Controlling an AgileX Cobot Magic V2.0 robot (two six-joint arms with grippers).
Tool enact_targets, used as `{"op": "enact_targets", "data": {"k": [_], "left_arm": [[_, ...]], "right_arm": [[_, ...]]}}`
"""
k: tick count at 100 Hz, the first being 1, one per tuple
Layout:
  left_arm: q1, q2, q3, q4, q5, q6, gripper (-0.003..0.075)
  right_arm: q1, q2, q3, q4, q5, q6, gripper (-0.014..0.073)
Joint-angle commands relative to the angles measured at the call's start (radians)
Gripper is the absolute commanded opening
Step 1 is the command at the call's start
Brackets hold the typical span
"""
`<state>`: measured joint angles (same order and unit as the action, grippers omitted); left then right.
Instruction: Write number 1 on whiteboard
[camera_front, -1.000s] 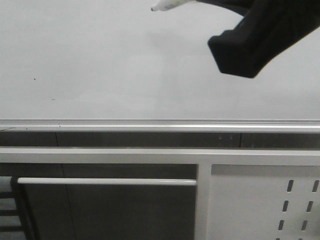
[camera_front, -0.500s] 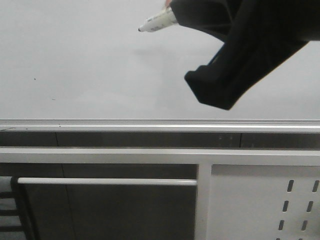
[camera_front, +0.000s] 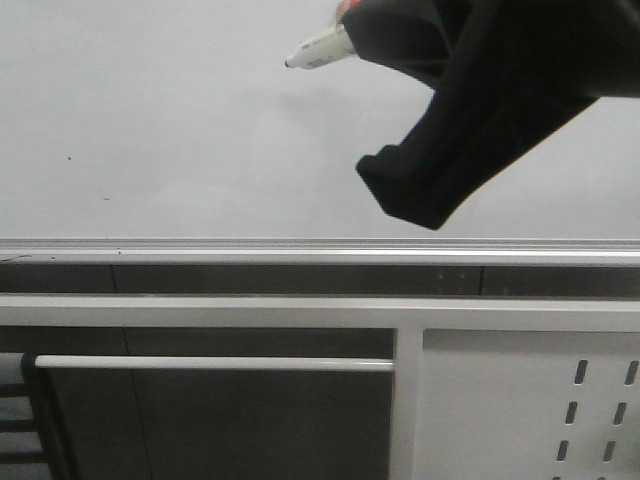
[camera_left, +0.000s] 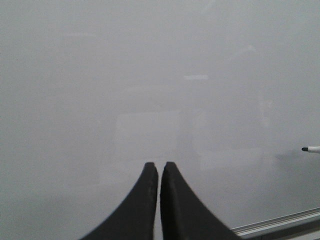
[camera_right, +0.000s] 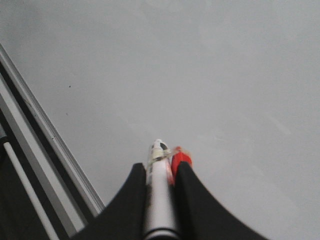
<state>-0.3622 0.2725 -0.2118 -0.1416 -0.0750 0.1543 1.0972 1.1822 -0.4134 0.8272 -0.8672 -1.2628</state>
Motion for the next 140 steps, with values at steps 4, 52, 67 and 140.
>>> {"op": "enact_targets", "data": {"k": [4,52,67,140], "left_arm": [[0.003,0.007,-0.028,0.000,-0.076,-0.003,-0.0018],[0.003,0.007,-0.028,0.000,-0.076,-0.003,-0.0018],[0.003,0.007,-0.028,0.000,-0.076,-0.003,-0.0018],[0.003,0.007,-0.028,0.000,-0.076,-0.005,-0.0018]], "right_arm": [[-0.035,-0.009,-0.029,-0.054,-0.077,0.035,-0.0079],[-0.092,0.000,-0.029,-0.118,-0.045,0.118,-0.0079],[-0.092,0.016,-0.029,-0.118,-0.056,0.118,-0.0079],[-0.132,0.024,-0.029,-0.147,-0.050,0.161,-0.0079]]}}
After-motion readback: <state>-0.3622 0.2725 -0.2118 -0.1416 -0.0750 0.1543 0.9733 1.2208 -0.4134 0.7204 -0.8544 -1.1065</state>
